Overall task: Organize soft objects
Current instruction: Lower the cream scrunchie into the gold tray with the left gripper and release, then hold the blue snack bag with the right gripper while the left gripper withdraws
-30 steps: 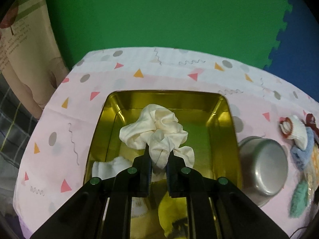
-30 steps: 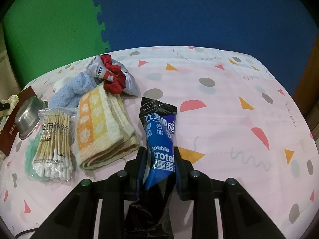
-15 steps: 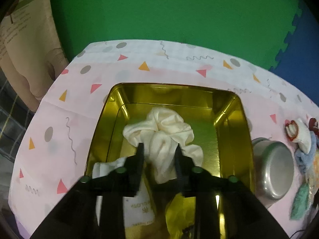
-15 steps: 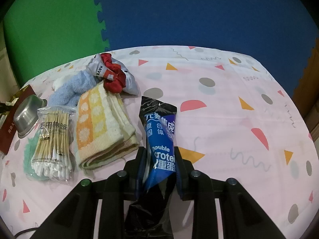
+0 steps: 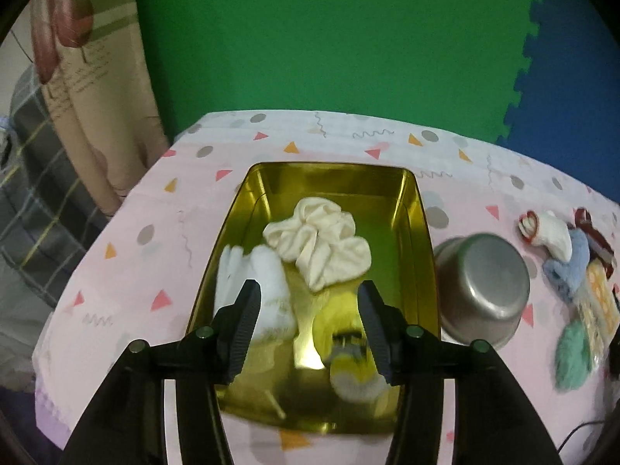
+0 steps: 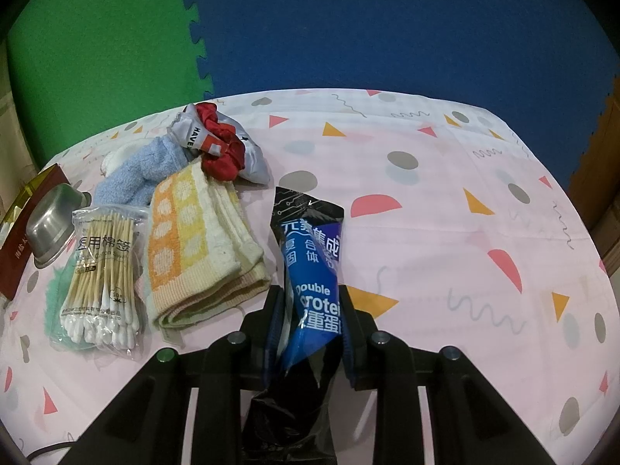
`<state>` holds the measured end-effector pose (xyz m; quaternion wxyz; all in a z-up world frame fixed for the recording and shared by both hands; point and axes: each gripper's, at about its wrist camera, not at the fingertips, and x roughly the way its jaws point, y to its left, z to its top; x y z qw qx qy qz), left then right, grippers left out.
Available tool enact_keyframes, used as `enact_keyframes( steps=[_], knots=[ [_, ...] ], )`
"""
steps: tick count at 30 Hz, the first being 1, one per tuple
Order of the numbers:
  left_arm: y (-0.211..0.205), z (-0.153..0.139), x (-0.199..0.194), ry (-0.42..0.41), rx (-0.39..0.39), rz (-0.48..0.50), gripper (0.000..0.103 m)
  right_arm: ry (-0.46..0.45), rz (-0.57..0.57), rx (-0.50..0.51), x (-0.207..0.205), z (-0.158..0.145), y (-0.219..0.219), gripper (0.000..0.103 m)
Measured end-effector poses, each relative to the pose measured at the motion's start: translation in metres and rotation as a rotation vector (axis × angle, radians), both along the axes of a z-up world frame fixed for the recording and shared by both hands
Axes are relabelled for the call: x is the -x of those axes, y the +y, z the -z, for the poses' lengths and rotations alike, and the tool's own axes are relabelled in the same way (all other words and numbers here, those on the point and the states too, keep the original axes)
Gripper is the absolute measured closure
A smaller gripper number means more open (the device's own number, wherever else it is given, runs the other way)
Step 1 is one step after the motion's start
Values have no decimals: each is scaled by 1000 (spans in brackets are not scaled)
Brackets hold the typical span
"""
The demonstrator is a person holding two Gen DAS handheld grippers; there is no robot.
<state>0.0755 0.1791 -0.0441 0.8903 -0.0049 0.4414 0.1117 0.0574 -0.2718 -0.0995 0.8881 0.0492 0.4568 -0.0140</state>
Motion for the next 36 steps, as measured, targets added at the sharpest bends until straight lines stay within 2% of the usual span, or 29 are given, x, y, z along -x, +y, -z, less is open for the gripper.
enact_keyframes(
  steps=[8,15,19,23,31,36],
  knots=[
    [-2,-1,34,-39,-79,-36,48,-5,1,35,1,-4,4,79],
    [6,5,45,-40,-40,-75,48,-40,21,62,8,-23,12,79],
    [9,6,50,-53,-48,-91,48,-53,33,88,11,-37,18,79],
    [14,6,56,-66,-37,-97,47,-61,28,71,14,-52,26,79],
    [26,10,65,-71,-33,-121,45,-111,-50,54,13,-83,68,79],
    [31,5,70,-87,-38,-131,44,-121,-120,-1,7,-96,103,79]
  ],
)
